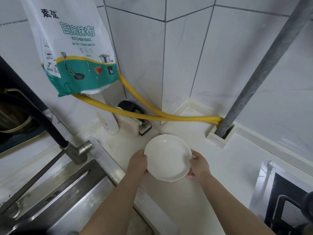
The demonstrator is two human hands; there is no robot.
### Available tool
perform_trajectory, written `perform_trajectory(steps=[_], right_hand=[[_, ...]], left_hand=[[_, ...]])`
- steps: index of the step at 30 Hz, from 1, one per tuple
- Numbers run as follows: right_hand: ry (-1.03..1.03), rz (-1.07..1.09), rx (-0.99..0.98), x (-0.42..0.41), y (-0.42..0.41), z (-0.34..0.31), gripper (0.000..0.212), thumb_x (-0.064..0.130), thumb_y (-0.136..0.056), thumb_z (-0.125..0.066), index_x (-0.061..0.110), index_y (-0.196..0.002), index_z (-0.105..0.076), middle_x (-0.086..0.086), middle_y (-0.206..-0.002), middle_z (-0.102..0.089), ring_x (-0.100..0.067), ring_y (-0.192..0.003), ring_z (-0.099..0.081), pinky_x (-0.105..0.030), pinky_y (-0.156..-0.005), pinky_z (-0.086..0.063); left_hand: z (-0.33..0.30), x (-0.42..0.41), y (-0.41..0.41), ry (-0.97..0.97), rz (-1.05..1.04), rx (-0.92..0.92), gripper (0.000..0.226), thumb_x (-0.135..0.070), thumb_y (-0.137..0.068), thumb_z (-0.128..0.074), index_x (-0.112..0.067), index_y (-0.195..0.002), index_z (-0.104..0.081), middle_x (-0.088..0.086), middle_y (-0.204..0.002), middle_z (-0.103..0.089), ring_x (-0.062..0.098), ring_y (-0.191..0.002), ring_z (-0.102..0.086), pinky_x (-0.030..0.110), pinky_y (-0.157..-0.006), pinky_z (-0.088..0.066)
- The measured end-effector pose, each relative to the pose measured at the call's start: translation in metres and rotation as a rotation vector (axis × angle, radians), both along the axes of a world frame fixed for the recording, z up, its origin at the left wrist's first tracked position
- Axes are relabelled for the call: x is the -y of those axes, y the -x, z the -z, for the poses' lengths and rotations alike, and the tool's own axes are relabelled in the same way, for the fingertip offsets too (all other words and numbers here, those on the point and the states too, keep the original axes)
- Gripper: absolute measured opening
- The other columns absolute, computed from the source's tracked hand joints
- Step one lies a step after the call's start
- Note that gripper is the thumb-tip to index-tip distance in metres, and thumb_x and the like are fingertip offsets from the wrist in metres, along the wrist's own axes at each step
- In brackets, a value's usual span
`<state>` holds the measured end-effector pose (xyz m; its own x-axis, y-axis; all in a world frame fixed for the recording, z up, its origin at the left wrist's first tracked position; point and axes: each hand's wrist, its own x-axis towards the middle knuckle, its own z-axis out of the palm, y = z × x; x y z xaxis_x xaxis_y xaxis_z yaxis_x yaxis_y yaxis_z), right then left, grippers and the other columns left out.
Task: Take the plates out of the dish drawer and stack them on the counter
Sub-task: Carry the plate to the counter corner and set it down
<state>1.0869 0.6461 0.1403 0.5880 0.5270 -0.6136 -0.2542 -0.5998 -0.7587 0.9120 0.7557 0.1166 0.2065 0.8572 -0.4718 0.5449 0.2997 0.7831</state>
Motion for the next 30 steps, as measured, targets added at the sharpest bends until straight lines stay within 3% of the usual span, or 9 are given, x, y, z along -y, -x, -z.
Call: perform_trajectory(steps=[3, 6, 8, 10, 13, 17, 20, 26, 30], right_hand=[[0.004, -0.01, 0.014, 0.002, 0.003, 0.003, 0.046, 0.007, -0.086, -0.038, 0.028, -0.119, -0.062, -0.001, -0.103, -0.067, -0.024, -0.069, -0.065, -0.022, -0.039, -0.049], [0.018, -0.098, 0.081, 0.005, 0.006, 0.003, 0.051, 0.003, -0.087, -0.037, 0.023, -0.132, -0.052, 0.002, -0.097, -0.06, -0.027, -0.078, -0.063, -0.025, -0.039, -0.051], [0.057, -0.187, 0.163, 0.007, 0.009, -0.001, 0.052, 0.002, -0.089, -0.04, 0.018, -0.138, -0.041, 0.001, -0.092, -0.055, -0.027, -0.082, -0.058, -0.031, -0.049, -0.054], [0.11, -0.293, 0.296, 0.014, 0.015, -0.009, 0.051, 0.006, -0.089, -0.045, 0.014, -0.139, -0.036, -0.008, -0.105, -0.058, -0.03, -0.09, -0.057, -0.036, -0.066, -0.052], [0.166, -0.406, 0.423, 0.034, 0.026, -0.02, 0.052, 0.013, -0.091, -0.05, 0.014, -0.14, -0.035, -0.014, -0.124, -0.053, -0.03, -0.11, -0.055, -0.036, -0.084, -0.047], [0.189, -0.533, 0.509, 0.063, 0.039, -0.036, 0.032, 0.027, -0.092, -0.049, 0.015, -0.123, -0.049, -0.008, -0.117, -0.056, -0.025, -0.108, -0.056, -0.037, -0.087, -0.047], [0.198, -0.616, 0.587, 0.081, 0.047, -0.047, 0.031, 0.032, -0.093, -0.045, 0.017, -0.12, -0.053, -0.006, -0.117, -0.057, -0.024, -0.106, -0.058, -0.036, -0.087, -0.049], [0.149, -0.874, 0.797, 0.115, 0.071, -0.061, 0.043, 0.029, -0.094, -0.044, 0.02, -0.136, -0.045, -0.003, -0.133, -0.05, -0.023, -0.123, -0.049, -0.039, -0.098, -0.047], [0.089, -1.04, 0.928, 0.137, 0.097, -0.067, 0.051, 0.032, -0.094, -0.044, 0.02, -0.144, -0.036, -0.004, -0.143, -0.044, -0.025, -0.131, -0.043, -0.037, -0.104, -0.042]], left_hand=[[0.001, 0.003, 0.003, -0.037, 0.021, -0.028, 0.037, -0.008, -0.094, -0.036, -0.016, -0.12, -0.061, -0.004, -0.088, -0.056, 0.005, -0.067, -0.05, 0.015, -0.042, -0.042], [-0.002, 0.007, 0.007, -0.035, 0.051, -0.04, 0.032, -0.012, -0.096, -0.037, -0.015, -0.121, -0.056, 0.0, -0.091, -0.056, 0.016, -0.069, -0.055, 0.027, -0.055, -0.054], [-0.004, 0.009, 0.01, -0.026, 0.074, -0.073, 0.022, -0.015, -0.095, -0.04, -0.016, -0.112, -0.055, 0.004, -0.093, -0.057, 0.018, -0.067, -0.056, 0.032, -0.06, -0.053], [-0.005, 0.015, 0.013, -0.02, 0.103, -0.097, 0.015, -0.017, -0.093, -0.043, -0.015, -0.102, -0.054, 0.005, -0.086, -0.059, 0.019, -0.067, -0.056, 0.033, -0.062, -0.052], [-0.007, 0.029, 0.02, -0.036, 0.132, -0.115, 0.023, -0.024, -0.092, -0.046, -0.009, -0.105, -0.058, 0.007, -0.09, -0.062, 0.022, -0.079, -0.057, 0.031, -0.068, -0.046], [-0.017, 0.055, 0.027, -0.133, 0.216, -0.233, 0.027, -0.033, -0.092, -0.048, -0.009, -0.1, -0.057, 0.004, -0.095, -0.061, 0.021, -0.086, -0.055, 0.03, -0.073, -0.043], [-0.03, 0.079, 0.034, -0.212, 0.321, -0.333, 0.031, -0.035, -0.091, -0.047, -0.008, -0.103, -0.058, 0.008, -0.096, -0.062, 0.024, -0.088, -0.058, 0.034, -0.08, -0.05], [-0.051, 0.144, 0.068, -0.394, 0.455, -0.642, 0.052, -0.055, -0.092, -0.041, -0.023, -0.132, -0.052, 0.003, -0.134, -0.055, 0.023, -0.121, -0.053, 0.036, -0.1, -0.044], [-0.066, 0.192, 0.099, -0.392, 0.397, -0.705, 0.046, -0.054, -0.09, -0.044, -0.023, -0.121, -0.059, 0.005, -0.123, -0.061, 0.025, -0.112, -0.058, 0.037, -0.093, -0.049]])
